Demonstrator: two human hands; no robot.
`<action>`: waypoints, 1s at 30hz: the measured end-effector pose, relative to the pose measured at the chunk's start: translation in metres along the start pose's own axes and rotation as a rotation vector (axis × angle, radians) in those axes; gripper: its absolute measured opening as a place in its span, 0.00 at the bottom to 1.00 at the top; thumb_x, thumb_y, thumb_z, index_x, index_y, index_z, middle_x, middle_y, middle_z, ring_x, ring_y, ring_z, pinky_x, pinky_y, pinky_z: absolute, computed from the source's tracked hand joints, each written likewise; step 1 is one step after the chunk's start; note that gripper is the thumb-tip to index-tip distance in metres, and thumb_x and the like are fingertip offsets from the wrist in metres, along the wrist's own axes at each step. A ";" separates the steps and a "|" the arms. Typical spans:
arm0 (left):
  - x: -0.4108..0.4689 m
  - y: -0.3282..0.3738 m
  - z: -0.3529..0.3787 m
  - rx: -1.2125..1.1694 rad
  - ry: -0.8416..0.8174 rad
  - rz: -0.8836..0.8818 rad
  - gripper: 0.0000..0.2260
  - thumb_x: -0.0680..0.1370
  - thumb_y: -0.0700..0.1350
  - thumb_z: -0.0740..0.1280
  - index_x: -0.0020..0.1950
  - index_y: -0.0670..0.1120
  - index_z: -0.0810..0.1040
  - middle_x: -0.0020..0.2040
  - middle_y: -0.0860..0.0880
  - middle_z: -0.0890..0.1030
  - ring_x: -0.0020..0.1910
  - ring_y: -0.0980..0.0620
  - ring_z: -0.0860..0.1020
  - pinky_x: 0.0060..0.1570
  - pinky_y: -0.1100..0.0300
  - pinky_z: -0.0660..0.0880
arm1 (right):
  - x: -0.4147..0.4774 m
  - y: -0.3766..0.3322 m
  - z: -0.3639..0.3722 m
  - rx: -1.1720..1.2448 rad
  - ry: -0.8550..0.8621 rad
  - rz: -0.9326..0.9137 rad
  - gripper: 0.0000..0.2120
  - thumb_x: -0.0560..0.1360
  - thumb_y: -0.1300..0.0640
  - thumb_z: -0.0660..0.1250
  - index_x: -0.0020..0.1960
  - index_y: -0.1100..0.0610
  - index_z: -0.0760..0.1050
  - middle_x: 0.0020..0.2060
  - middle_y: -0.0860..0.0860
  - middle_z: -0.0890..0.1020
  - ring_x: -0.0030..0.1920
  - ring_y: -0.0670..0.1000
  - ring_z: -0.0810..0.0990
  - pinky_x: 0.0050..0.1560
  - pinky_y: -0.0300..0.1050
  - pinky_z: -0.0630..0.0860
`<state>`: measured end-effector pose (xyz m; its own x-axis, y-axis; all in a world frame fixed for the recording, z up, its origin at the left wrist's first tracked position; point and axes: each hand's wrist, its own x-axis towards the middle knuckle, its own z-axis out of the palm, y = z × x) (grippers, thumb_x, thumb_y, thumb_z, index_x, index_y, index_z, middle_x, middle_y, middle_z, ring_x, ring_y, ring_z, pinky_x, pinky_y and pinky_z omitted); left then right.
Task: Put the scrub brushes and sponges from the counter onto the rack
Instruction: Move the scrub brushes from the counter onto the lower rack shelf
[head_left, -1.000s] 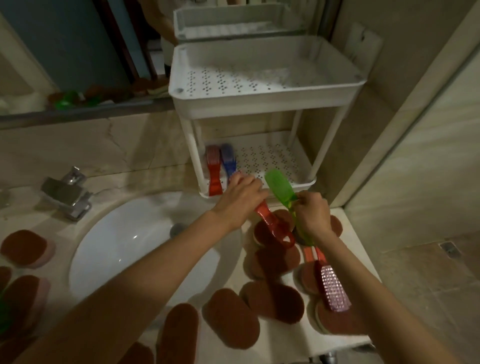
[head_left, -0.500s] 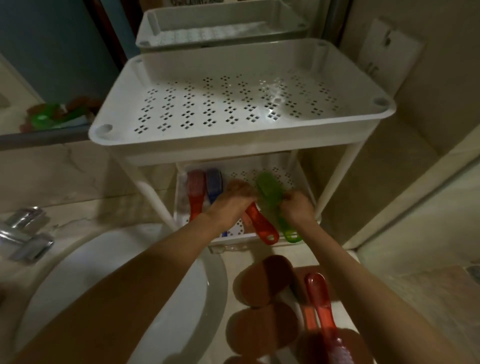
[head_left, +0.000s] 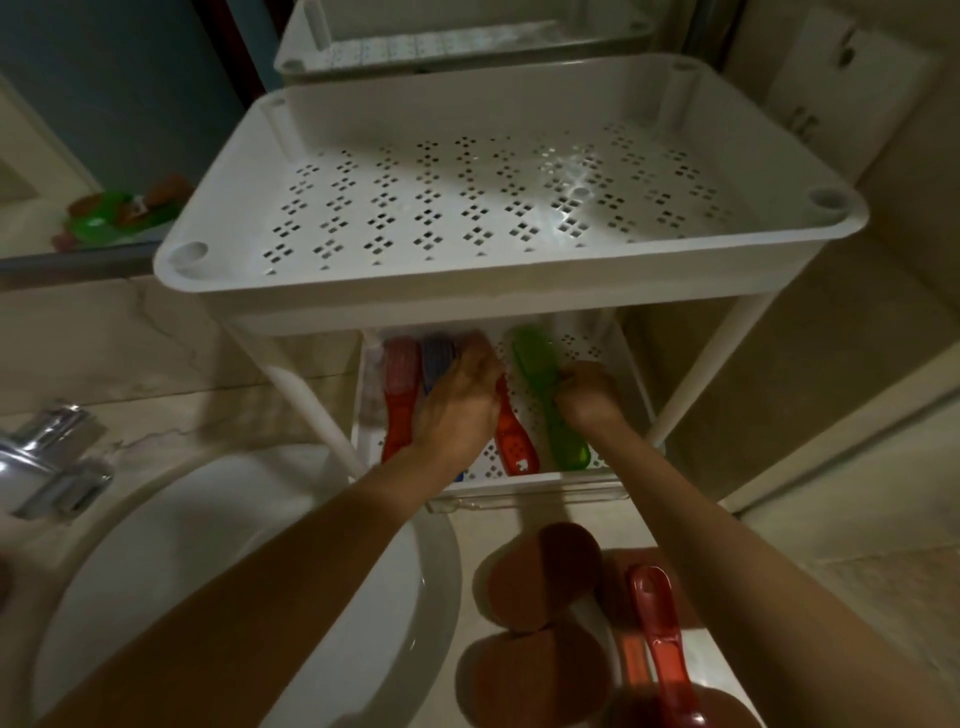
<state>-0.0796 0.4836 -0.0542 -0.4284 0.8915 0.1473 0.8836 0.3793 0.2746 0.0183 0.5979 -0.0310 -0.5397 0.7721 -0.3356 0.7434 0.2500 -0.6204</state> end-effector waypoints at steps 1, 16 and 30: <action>-0.001 0.003 0.002 0.018 -0.019 -0.074 0.19 0.75 0.40 0.55 0.63 0.38 0.75 0.66 0.37 0.73 0.61 0.40 0.76 0.50 0.44 0.79 | 0.000 -0.001 0.002 0.000 -0.006 0.001 0.13 0.78 0.62 0.56 0.57 0.63 0.76 0.55 0.60 0.80 0.55 0.60 0.79 0.52 0.48 0.75; -0.014 0.013 -0.007 0.036 -0.258 -0.099 0.11 0.79 0.41 0.59 0.56 0.43 0.80 0.65 0.40 0.69 0.59 0.39 0.74 0.58 0.39 0.72 | -0.029 -0.012 0.009 -0.068 -0.057 -0.179 0.14 0.80 0.62 0.56 0.61 0.64 0.73 0.57 0.62 0.79 0.56 0.59 0.78 0.55 0.47 0.73; -0.024 0.020 -0.020 -0.035 -0.230 -0.132 0.12 0.78 0.39 0.59 0.60 0.39 0.76 0.66 0.39 0.68 0.55 0.38 0.76 0.55 0.47 0.74 | -0.040 -0.005 0.014 -0.154 -0.015 -0.212 0.12 0.78 0.63 0.59 0.58 0.64 0.75 0.53 0.62 0.82 0.53 0.60 0.81 0.53 0.49 0.76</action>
<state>-0.0555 0.4648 -0.0331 -0.4818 0.8692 -0.1109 0.8142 0.4909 0.3101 0.0300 0.5577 -0.0244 -0.6946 0.6845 -0.2212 0.6640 0.4918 -0.5633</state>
